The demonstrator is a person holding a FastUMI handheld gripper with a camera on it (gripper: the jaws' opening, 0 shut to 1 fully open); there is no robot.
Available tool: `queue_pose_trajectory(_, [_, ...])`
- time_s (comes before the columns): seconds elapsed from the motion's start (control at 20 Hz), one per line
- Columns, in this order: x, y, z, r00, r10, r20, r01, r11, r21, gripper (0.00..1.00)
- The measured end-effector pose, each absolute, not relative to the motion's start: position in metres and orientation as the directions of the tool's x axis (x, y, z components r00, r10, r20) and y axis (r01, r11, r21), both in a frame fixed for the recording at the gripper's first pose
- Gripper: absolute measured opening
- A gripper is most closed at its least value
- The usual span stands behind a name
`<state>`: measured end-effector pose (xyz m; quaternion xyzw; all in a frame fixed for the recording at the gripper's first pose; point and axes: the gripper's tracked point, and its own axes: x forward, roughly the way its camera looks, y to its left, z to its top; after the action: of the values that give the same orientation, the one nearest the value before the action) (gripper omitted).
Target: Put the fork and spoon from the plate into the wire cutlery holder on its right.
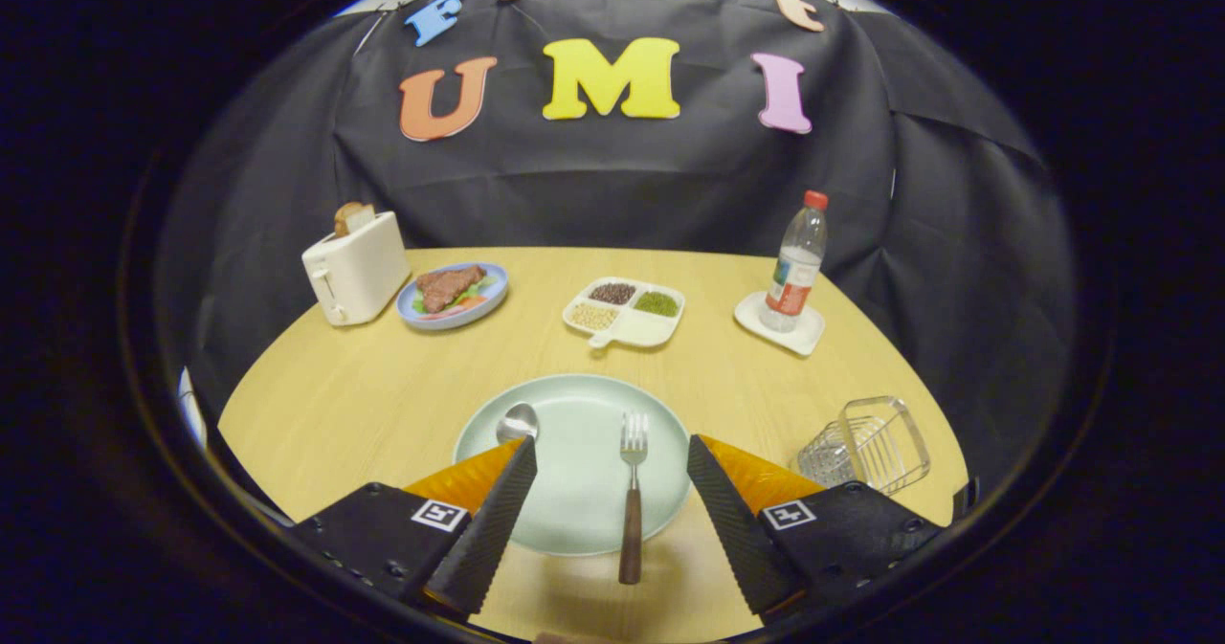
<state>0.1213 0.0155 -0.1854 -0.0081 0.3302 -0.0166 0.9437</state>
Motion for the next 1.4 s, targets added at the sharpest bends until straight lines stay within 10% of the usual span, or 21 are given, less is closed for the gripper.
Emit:
queue_pose_trajectory(0.6, [0.136,0.002,-0.258,0.563,-0.066,-0.824,0.081,0.996,-0.025,0.79])
queue_pose_trajectory(1.0, [0.139,0.007,-0.270,0.503,-0.041,-0.863,0.097,0.995,0.009,0.44])
queue_pose_trajectory(1.2, [0.138,0.012,-0.272,0.491,-0.002,-0.871,0.082,0.996,0.044,0.06])
queue_pose_trajectory(1.4, [0.133,0.011,-0.268,0.492,-0.006,-0.871,0.076,0.996,0.037,0.01])
